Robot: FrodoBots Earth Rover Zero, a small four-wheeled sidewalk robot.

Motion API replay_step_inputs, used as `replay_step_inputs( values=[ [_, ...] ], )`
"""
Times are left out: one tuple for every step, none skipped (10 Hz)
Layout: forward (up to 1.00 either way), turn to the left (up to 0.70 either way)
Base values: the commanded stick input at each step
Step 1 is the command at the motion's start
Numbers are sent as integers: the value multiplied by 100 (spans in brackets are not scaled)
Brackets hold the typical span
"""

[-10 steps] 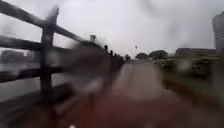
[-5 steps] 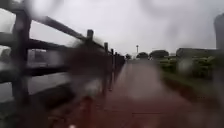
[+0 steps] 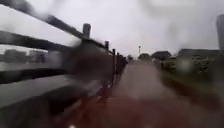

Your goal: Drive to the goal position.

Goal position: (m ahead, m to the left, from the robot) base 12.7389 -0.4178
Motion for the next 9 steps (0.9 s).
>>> replay_step_inputs(
  values=[
    [100,-25],
    [100,-9],
    [100,0],
    [100,0],
    [100,0],
    [100,0],
    [100,0],
    [100,0],
    [100,0]
  ],
)
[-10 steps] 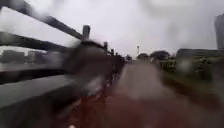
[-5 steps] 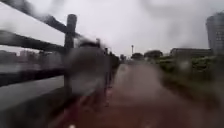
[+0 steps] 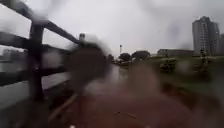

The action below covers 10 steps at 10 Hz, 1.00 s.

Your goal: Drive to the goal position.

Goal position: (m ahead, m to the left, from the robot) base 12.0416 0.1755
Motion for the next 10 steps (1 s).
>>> replay_step_inputs(
  values=[
    [100,0],
    [100,0],
    [100,0],
    [100,0],
    [100,0],
    [100,0],
    [100,0],
    [100,0],
    [100,0],
    [100,0]
  ],
)
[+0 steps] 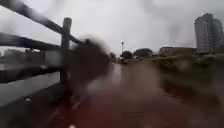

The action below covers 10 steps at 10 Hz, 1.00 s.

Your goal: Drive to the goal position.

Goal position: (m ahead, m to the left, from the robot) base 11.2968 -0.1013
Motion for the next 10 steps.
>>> replay_step_inputs(
  values=[
    [100,0],
    [100,0],
    [100,0],
    [100,0],
    [100,0],
    [100,0],
    [100,0],
    [100,0],
    [100,0],
    [100,0]
  ],
)
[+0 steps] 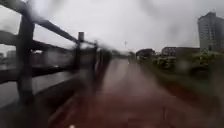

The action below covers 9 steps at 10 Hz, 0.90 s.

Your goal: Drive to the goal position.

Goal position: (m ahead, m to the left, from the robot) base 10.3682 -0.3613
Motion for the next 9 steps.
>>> replay_step_inputs(
  values=[
    [100,0],
    [100,0],
    [100,0],
    [100,0],
    [100,-6],
    [100,-14],
    [100,-21],
    [100,-31],
    [100,-40]
  ],
)
